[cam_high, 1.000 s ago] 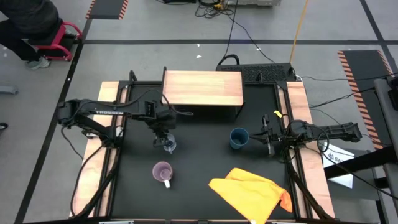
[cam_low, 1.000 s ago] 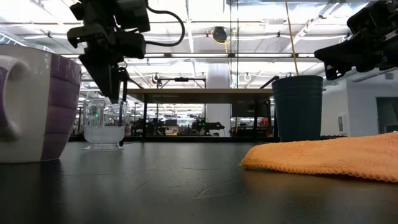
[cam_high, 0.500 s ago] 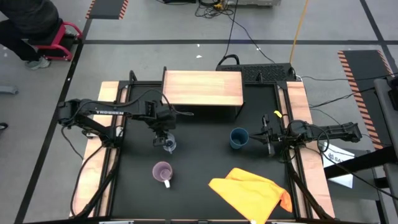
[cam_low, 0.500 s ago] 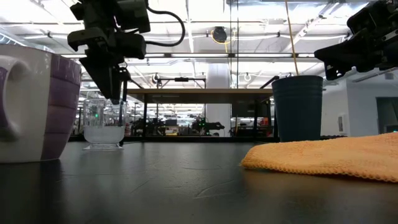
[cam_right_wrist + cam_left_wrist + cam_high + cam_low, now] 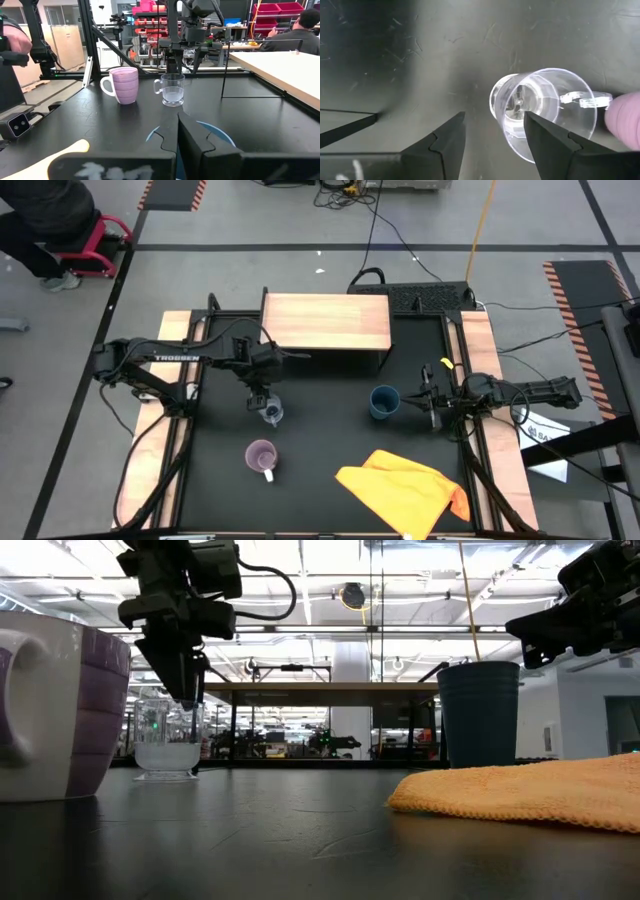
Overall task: Stack small to large cups/mugs on shelf
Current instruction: Put the transparent mug on the shelf
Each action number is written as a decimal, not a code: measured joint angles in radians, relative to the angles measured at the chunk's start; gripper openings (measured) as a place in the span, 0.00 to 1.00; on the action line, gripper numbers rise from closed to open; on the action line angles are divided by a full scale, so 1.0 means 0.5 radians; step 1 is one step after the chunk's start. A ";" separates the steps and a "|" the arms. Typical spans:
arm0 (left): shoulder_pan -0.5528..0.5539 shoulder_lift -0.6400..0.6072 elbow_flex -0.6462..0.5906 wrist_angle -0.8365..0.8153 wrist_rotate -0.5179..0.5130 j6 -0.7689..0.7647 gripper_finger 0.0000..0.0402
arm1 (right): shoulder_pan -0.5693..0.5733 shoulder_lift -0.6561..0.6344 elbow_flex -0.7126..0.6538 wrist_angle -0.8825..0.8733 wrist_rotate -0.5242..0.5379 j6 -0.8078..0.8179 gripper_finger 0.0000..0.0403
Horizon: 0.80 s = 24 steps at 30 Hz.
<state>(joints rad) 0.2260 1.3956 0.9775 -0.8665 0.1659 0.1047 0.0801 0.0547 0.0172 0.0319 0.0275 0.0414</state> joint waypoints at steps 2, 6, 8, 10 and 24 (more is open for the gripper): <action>0.000 0.000 0.000 0.000 0.041 0.001 0.50 | 0.000 0.000 0.000 0.000 0.000 0.000 0.00; 0.000 0.000 -0.001 0.001 0.046 -0.002 0.49 | 0.000 0.000 0.000 0.000 -0.001 0.000 0.00; 0.000 -0.001 -0.011 0.009 0.050 -0.003 0.49 | 0.000 0.000 0.000 0.000 -0.002 0.000 0.00; -0.001 -0.001 -0.045 0.010 0.067 -0.004 0.49 | 0.000 0.000 0.000 0.000 -0.002 0.000 0.00; 0.000 -0.002 -0.106 0.109 0.054 0.022 0.46 | 0.000 0.000 0.000 0.001 -0.002 0.001 0.00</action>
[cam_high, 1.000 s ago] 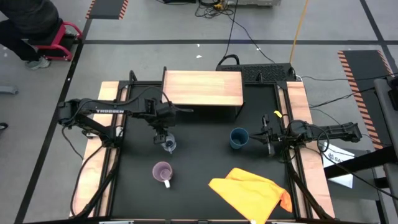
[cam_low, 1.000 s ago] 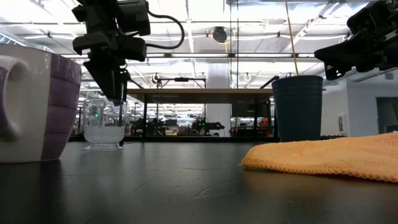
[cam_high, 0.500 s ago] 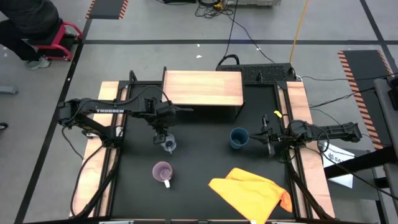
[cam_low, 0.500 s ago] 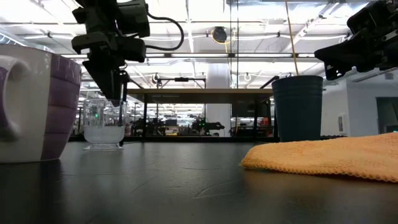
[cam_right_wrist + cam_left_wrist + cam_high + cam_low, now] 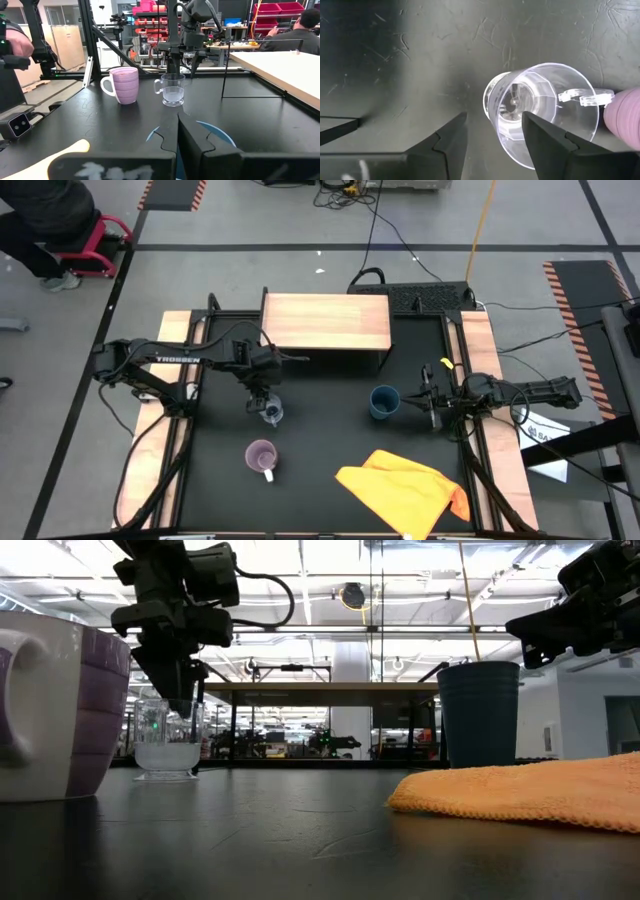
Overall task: Stack small to large cups/mugs on shelf
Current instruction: Put the transparent mug on the shelf
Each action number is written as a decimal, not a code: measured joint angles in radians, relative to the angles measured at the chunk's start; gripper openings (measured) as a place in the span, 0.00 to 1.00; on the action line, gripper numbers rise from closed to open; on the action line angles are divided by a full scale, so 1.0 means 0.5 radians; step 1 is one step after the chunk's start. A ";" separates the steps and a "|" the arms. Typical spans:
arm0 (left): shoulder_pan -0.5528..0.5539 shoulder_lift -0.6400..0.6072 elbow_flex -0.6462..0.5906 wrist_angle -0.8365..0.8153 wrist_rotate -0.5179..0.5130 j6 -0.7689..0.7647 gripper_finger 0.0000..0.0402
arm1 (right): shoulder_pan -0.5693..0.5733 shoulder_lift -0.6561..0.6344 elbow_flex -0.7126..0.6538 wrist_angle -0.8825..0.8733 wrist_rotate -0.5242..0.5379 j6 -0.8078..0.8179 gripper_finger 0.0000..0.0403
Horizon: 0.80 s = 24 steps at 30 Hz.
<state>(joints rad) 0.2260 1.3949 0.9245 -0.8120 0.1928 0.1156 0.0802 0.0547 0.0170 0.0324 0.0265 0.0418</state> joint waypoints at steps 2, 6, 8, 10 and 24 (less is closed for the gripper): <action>0.000 0.000 0.000 0.000 -0.005 0.005 0.44 | 0.000 0.000 0.000 0.000 0.000 0.000 0.00; 0.000 0.000 0.000 0.005 -0.005 0.004 0.39 | 0.000 0.000 0.001 0.000 -0.001 0.000 0.00; 0.000 0.000 0.000 0.009 -0.017 -0.005 0.36 | 0.000 0.000 0.000 0.000 0.000 0.000 0.00; 0.000 0.000 0.000 0.013 -0.021 -0.010 0.33 | 0.000 0.000 0.000 0.000 0.000 0.000 0.00; 0.000 0.000 0.000 0.022 -0.021 -0.007 0.02 | 0.000 0.000 0.000 0.001 -0.001 0.000 0.00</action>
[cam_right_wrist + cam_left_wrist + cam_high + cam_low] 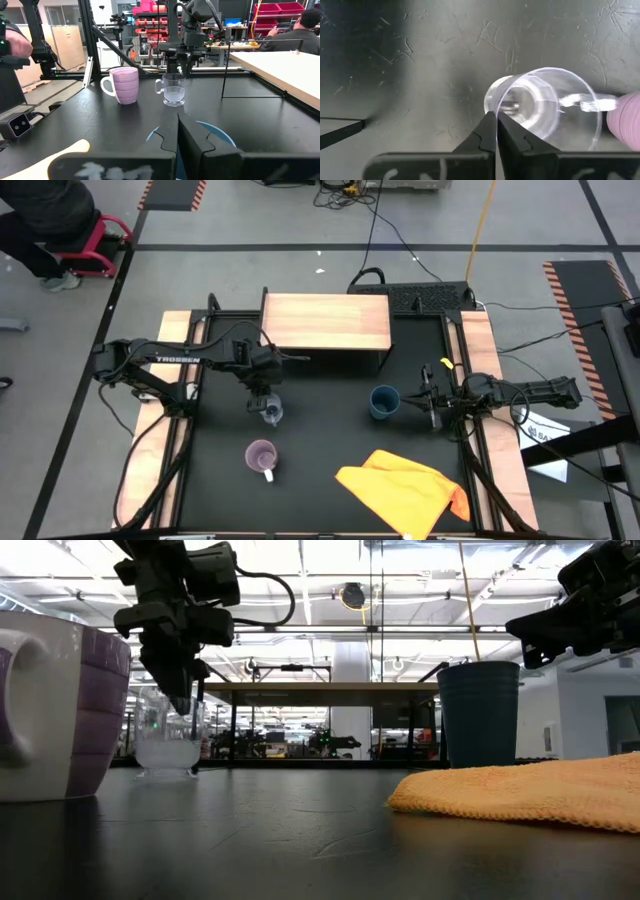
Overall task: Stack small to large cups/mugs on shelf
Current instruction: Put the transparent mug on the shelf
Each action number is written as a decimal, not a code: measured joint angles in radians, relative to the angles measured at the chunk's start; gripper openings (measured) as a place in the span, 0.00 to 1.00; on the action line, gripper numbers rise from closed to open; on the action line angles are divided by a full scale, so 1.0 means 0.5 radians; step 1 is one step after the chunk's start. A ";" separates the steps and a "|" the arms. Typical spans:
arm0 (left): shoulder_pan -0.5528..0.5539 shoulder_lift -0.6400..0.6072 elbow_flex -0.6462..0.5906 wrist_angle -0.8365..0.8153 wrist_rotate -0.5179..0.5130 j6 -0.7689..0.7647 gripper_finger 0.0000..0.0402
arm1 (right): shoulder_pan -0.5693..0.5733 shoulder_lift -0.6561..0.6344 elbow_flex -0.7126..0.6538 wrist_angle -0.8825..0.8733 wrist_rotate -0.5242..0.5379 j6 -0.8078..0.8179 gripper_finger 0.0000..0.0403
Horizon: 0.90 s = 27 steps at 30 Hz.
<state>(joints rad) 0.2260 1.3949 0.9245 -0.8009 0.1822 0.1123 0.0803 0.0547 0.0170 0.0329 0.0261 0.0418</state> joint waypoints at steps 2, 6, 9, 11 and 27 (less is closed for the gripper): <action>-0.003 0.000 0.000 0.000 0.000 0.029 0.02 | 0.000 0.000 0.000 0.000 0.000 0.000 0.00; -0.008 0.000 0.000 0.016 0.001 0.072 0.01 | 0.000 0.000 0.000 0.000 0.000 0.000 0.00; -0.008 0.000 0.000 0.048 0.004 0.086 0.01 | 0.000 0.000 0.000 0.000 0.000 0.000 0.00; -0.008 0.000 0.008 0.053 0.024 0.085 0.01 | -0.001 0.000 0.001 0.000 0.000 0.000 0.00; 0.003 -0.167 0.328 -0.168 -0.077 0.191 0.00 | 0.000 0.000 0.001 -0.001 -0.002 0.052 0.00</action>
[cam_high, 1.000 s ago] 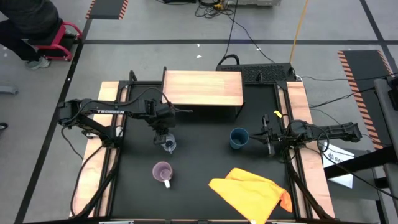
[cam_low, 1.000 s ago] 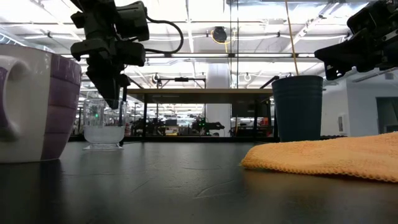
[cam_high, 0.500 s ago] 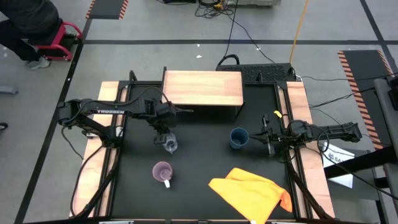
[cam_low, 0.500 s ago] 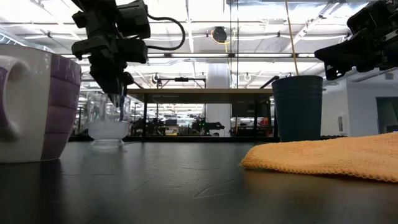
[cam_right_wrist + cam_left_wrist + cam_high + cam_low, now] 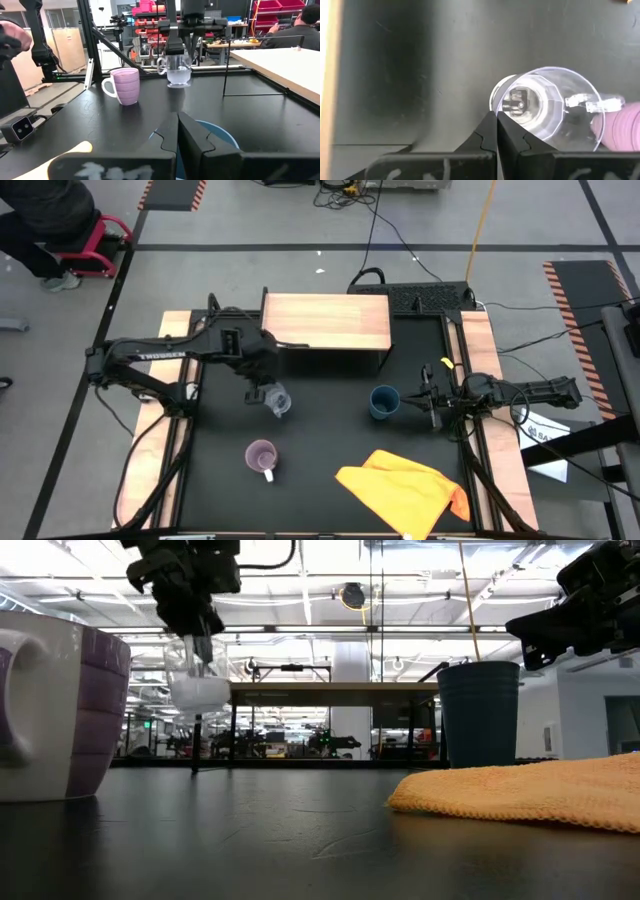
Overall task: Stack small to large cups/mugs on shelf
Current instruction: Put the transparent mug on the shelf
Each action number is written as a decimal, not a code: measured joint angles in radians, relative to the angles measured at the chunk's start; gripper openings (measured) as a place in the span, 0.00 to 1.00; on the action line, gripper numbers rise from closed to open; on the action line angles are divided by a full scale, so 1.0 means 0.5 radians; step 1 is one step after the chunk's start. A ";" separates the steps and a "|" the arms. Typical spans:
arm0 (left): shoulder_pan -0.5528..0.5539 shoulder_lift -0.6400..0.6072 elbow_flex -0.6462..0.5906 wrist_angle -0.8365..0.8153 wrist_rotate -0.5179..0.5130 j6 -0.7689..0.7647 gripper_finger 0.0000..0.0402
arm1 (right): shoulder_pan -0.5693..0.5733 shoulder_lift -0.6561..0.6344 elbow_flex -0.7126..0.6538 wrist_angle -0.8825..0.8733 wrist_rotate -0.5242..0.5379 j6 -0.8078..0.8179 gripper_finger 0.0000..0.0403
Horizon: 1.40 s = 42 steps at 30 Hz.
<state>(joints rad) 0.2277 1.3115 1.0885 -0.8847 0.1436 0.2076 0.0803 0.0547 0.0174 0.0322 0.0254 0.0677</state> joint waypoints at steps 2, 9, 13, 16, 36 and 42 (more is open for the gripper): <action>0.009 -0.054 0.000 0.001 -0.026 -0.015 0.00 | 0.000 0.002 0.000 -0.002 0.000 0.000 0.00; 0.027 -0.271 0.000 0.045 -0.131 -0.111 0.00 | 0.000 0.003 0.000 -0.005 -0.002 0.000 0.00; 0.013 -0.378 -0.010 0.045 -0.222 -0.177 0.00 | 0.000 0.003 -0.001 -0.008 -0.002 0.000 0.00; 0.012 -0.453 -0.057 0.007 -0.247 -0.209 0.00 | 0.000 0.003 -0.001 -0.008 -0.002 0.000 0.00; -0.033 -1.146 -0.719 0.410 -0.253 -0.534 0.00 | 0.000 0.003 0.000 -0.009 -0.002 0.000 0.00; -0.050 -1.227 -0.865 0.513 -0.240 -0.623 0.00 | 0.000 0.004 -0.001 -0.008 -0.002 0.000 0.00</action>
<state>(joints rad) 0.2025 0.6981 0.6559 -0.6283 0.0234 -0.1039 0.0803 0.0566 0.0170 0.0280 0.0246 0.0677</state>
